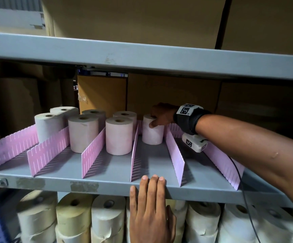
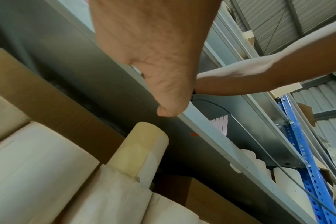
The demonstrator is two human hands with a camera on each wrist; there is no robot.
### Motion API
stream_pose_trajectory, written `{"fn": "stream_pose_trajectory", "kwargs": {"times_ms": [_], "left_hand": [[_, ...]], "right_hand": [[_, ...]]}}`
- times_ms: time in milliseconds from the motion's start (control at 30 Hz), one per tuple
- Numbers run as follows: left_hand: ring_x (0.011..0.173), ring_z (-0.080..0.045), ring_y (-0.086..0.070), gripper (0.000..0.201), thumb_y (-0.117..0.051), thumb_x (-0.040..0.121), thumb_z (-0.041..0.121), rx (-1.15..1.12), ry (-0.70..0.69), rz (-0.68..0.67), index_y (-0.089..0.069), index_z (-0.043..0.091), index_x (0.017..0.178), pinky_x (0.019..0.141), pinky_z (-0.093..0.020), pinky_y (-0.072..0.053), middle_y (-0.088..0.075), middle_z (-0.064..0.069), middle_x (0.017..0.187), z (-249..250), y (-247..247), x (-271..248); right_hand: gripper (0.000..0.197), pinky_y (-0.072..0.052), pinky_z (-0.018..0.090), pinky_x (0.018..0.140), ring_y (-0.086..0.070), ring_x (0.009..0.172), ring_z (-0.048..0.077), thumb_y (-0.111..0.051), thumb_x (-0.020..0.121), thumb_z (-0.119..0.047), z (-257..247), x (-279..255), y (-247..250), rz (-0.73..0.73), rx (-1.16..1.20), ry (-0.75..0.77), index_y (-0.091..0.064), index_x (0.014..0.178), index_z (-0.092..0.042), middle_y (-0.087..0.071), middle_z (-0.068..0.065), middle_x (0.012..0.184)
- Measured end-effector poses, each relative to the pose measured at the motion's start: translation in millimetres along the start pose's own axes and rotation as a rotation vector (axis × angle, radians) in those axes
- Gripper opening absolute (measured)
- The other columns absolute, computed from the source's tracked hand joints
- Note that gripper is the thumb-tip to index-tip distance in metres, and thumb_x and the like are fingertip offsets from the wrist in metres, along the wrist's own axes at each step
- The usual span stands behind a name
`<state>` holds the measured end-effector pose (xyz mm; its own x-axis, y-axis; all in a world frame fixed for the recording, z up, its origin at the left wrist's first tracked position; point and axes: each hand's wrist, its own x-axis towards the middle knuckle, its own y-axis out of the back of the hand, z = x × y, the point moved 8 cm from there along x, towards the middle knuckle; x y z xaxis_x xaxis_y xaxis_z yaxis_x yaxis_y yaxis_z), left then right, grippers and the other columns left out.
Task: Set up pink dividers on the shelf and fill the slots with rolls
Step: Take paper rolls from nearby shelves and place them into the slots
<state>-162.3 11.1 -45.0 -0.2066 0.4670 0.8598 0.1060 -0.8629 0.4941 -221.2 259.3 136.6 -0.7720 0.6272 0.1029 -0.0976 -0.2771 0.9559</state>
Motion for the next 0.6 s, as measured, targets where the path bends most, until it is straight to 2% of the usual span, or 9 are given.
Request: {"fn": "stream_pose_trajectory", "kwargs": {"times_ms": [67, 200, 300, 367, 400, 467, 533, 567, 600], "left_hand": [[0.137, -0.028, -0.049, 0.068, -0.062, 0.065, 0.027, -0.017, -0.010, -0.026, -0.070, 0.011, 0.131, 0.109, -0.054, -0.038, -0.066, -0.005, 0.138, -1.6, -2.1, -1.1], [0.143, -0.029, -0.044, 0.076, -0.061, 0.066, 0.034, -0.063, -0.030, -0.108, -0.064, 0.013, 0.139, 0.115, -0.053, -0.032, -0.060, -0.004, 0.146, -3.7, -9.1, -4.0], [0.144, -0.028, -0.044, 0.079, -0.057, 0.066, 0.036, -0.102, -0.040, -0.150, -0.061, 0.014, 0.142, 0.117, -0.051, -0.032, -0.057, -0.003, 0.148, -6.4, -11.0, -3.3], [0.144, -0.027, -0.044, 0.082, -0.058, 0.064, 0.039, -0.124, -0.045, -0.183, -0.060, 0.015, 0.143, 0.116, -0.051, -0.032, -0.056, -0.002, 0.149, -6.7, -9.5, -2.0], [0.144, -0.027, -0.044, 0.084, -0.059, 0.062, 0.040, -0.132, -0.047, -0.201, -0.060, 0.015, 0.143, 0.116, -0.051, -0.031, -0.056, -0.002, 0.149, -6.0, -8.8, -2.1], [0.143, -0.028, -0.043, 0.087, -0.060, 0.059, 0.043, -0.141, -0.057, -0.229, -0.062, 0.014, 0.141, 0.114, -0.051, -0.032, -0.057, -0.003, 0.147, -3.7, -4.4, -1.4], [0.141, -0.027, -0.044, 0.088, -0.061, 0.055, 0.046, -0.168, -0.054, -0.245, -0.066, 0.012, 0.136, 0.111, -0.051, -0.033, -0.062, -0.005, 0.143, -2.7, 2.6, 1.5], [0.139, -0.027, -0.045, 0.087, -0.060, 0.054, 0.047, -0.189, -0.049, -0.253, -0.068, 0.011, 0.133, 0.109, -0.050, -0.034, -0.064, -0.005, 0.140, -1.8, 6.2, 3.0], [0.136, -0.028, -0.046, 0.085, -0.058, 0.053, 0.048, -0.211, -0.046, -0.256, -0.071, 0.010, 0.129, 0.107, -0.049, -0.035, -0.066, -0.006, 0.137, 0.2, 10.8, 4.5]], "right_hand": [[0.038, -0.038, 0.029, 0.067, -0.050, 0.077, 0.020, -0.064, 0.092, -0.047, -2.0, -2.0, 0.9, -0.017, 0.001, -0.007, -0.043, 0.085, -0.016, -0.046, -0.001, 0.082], [0.036, -0.037, 0.028, 0.066, -0.049, 0.076, 0.019, -0.063, 0.092, -0.047, -6.4, -11.4, 4.7, -0.025, -0.011, -0.033, -0.050, 0.100, -0.014, -0.050, 0.002, 0.090], [0.049, -0.038, 0.030, 0.075, -0.057, 0.099, 0.030, -0.059, 0.094, -0.049, -10.2, -19.9, 4.5, -0.042, -0.032, -0.027, -0.057, 0.119, -0.007, -0.059, 0.013, 0.117], [0.052, -0.037, 0.029, 0.077, -0.058, 0.109, 0.032, -0.055, 0.096, -0.050, -15.4, -29.6, 8.7, -0.016, -0.012, 0.000, -0.056, 0.121, -0.005, -0.060, 0.014, 0.125], [0.052, -0.040, 0.028, 0.081, -0.058, 0.112, 0.031, -0.054, 0.096, -0.050, -17.5, -36.5, 10.8, -0.006, 0.014, 0.009, -0.055, 0.124, -0.005, -0.060, 0.014, 0.128], [0.057, -0.043, 0.031, 0.099, -0.053, 0.125, 0.027, -0.053, 0.097, -0.048, -23.1, -54.7, 16.5, -0.004, 0.061, 0.030, -0.050, 0.138, -0.009, -0.054, 0.010, 0.141], [0.065, -0.035, 0.035, 0.114, -0.041, 0.140, 0.024, -0.050, 0.098, -0.050, -27.9, -80.8, 22.8, -0.048, 0.108, 0.028, -0.035, 0.152, -0.017, -0.039, 0.005, 0.157], [0.067, -0.032, 0.034, 0.115, -0.038, 0.142, 0.024, -0.048, 0.098, -0.052, -29.3, -95.4, 25.7, -0.069, 0.122, 0.022, -0.030, 0.154, -0.021, -0.034, 0.004, 0.159], [0.066, -0.034, 0.033, 0.113, -0.042, 0.139, 0.026, -0.047, 0.098, -0.055, -29.8, -111.4, 31.1, -0.061, 0.112, 0.023, -0.031, 0.153, -0.024, -0.037, 0.003, 0.157]]}}
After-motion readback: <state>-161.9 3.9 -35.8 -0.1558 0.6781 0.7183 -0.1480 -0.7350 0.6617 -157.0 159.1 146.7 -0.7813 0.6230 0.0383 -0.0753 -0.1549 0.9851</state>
